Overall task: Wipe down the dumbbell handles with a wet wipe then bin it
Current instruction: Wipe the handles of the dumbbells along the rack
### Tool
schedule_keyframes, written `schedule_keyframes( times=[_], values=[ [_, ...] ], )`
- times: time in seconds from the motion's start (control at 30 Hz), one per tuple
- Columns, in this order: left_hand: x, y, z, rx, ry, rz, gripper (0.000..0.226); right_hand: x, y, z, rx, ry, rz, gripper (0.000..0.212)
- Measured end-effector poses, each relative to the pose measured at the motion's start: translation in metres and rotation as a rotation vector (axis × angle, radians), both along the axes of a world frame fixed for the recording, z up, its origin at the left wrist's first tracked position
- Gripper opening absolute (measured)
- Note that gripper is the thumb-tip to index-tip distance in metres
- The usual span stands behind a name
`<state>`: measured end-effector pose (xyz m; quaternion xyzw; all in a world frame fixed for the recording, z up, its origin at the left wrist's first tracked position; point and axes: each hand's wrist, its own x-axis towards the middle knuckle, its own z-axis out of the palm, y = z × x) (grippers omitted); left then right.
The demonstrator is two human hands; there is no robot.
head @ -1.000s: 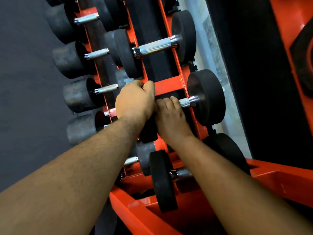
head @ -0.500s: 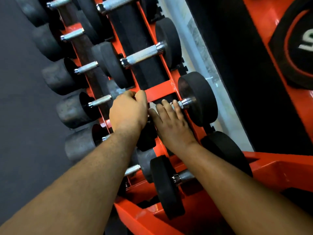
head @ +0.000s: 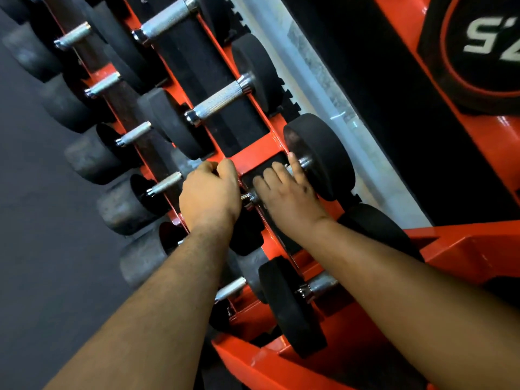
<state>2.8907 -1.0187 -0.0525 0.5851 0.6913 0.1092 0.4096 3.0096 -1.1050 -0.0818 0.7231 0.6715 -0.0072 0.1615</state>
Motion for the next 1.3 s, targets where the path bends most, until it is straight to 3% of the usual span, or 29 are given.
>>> schedule_keyframes(
  times=[0.1, 0.23, 0.33, 0.53, 0.63, 0.73, 0.8, 0.83, 0.9, 0.97, 1.03, 1.1, 1.2, 1.3],
  values=[
    [0.000, 0.001, 0.000, -0.001, 0.007, -0.012, 0.036, -0.005, 0.038, 0.008, -0.161, 0.113, -0.071, 0.027],
    [0.000, 0.000, 0.003, -0.017, 0.014, -0.004, 0.037, 0.005, 0.000, 0.003, 0.012, 0.028, -0.020, 0.040],
    [-0.001, 0.000, 0.001, -0.020, 0.015, -0.003, 0.037, 0.006, -0.031, -0.004, 0.004, -0.044, -0.048, 0.049],
    [0.000, 0.001, 0.001, -0.023, 0.015, 0.011, 0.036, -0.003, 0.027, 0.005, -0.056, 0.018, -0.112, 0.035],
    [0.000, 0.001, 0.001, -0.004, 0.002, 0.003, 0.035, 0.006, -0.007, 0.009, -0.030, -0.016, -0.096, 0.051],
    [0.000, 0.002, 0.003, -0.017, -0.002, 0.002, 0.032, 0.006, -0.041, 0.017, 0.014, 0.076, -0.109, 0.071],
    [-0.001, 0.000, 0.003, -0.032, -0.010, 0.006, 0.033, -0.003, -0.053, 0.015, 0.082, 0.205, -0.211, 0.076],
    [0.001, 0.001, 0.005, -0.033, -0.012, -0.008, 0.033, -0.010, -0.054, 0.016, 0.162, 0.312, -0.365, 0.075],
    [-0.002, 0.000, 0.003, -0.044, -0.013, -0.001, 0.034, -0.031, -0.054, 0.012, 0.382, 0.674, -0.881, 0.062],
    [-0.003, 0.000, 0.001, -0.050, -0.022, 0.005, 0.034, -0.046, -0.042, 0.011, 0.688, 1.162, -1.487, 0.040],
    [-0.002, 0.000, 0.001, -0.050, -0.015, 0.002, 0.034, -0.049, -0.025, 0.009, 0.934, 1.577, -1.850, 0.027],
    [-0.002, 0.000, 0.000, -0.042, -0.006, -0.004, 0.032, -0.042, -0.007, 0.010, 1.040, 1.824, -1.954, 0.019],
    [-0.002, 0.001, 0.001, -0.036, -0.008, -0.004, 0.031, -0.026, 0.017, 0.009, 0.969, 2.033, -1.927, 0.009],
    [-0.001, 0.000, 0.002, -0.035, -0.014, 0.002, 0.031, -0.010, 0.034, 0.013, 0.885, 2.105, -1.883, 0.028]
  ],
)
